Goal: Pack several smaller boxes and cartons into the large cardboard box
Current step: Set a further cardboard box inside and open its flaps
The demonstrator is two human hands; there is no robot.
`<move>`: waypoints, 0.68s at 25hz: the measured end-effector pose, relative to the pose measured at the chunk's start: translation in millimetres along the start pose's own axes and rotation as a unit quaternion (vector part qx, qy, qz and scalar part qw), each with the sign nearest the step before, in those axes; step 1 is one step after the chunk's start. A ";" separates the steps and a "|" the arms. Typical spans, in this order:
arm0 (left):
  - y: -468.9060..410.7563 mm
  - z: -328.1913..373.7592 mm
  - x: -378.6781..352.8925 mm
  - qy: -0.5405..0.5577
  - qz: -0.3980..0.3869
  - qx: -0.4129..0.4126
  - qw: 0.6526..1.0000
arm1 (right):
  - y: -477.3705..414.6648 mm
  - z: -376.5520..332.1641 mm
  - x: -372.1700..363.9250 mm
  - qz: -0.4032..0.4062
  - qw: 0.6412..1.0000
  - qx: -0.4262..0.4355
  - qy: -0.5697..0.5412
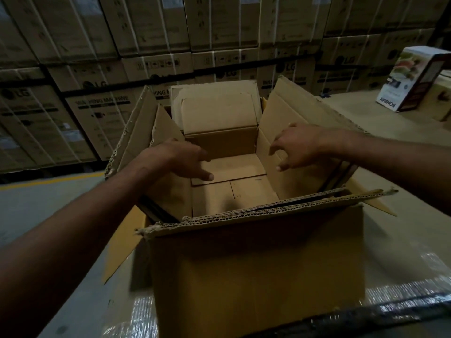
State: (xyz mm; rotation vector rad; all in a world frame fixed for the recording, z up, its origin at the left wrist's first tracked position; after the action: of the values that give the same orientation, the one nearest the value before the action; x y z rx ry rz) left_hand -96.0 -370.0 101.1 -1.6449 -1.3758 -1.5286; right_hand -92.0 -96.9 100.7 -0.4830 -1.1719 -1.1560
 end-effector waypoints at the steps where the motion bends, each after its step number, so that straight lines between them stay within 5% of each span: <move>1: 1.0 -0.4 2.6 0.023 0.003 -0.008 1.000 | 7.0 1.9 7.4 0.008 1.000 -0.010 -0.013; 8: 40.6 33.4 33.8 0.168 0.092 -0.028 0.981 | 58.1 -10.0 32.6 0.083 0.986 -0.029 -0.139; 17: 115.1 137.4 70.7 0.240 0.295 0.044 0.924 | 138.2 9.3 32.0 0.287 0.929 -0.008 -0.234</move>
State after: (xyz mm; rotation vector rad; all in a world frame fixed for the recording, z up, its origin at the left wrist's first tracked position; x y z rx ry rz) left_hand 55.2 -268.6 164.2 -1.3314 -0.6014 -1.3463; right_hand 24.6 -49.8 167.0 -1.0775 -1.3004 -0.5484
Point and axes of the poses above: each hand's wrist, its own y-axis away from the middle knuckle, its own x-axis out of the back of the hand, z = x × y, the point moved 2 cm from there along -y, towards the middle knuckle, and after that the axes turned 3 degrees about x, right-handed, at the moved point
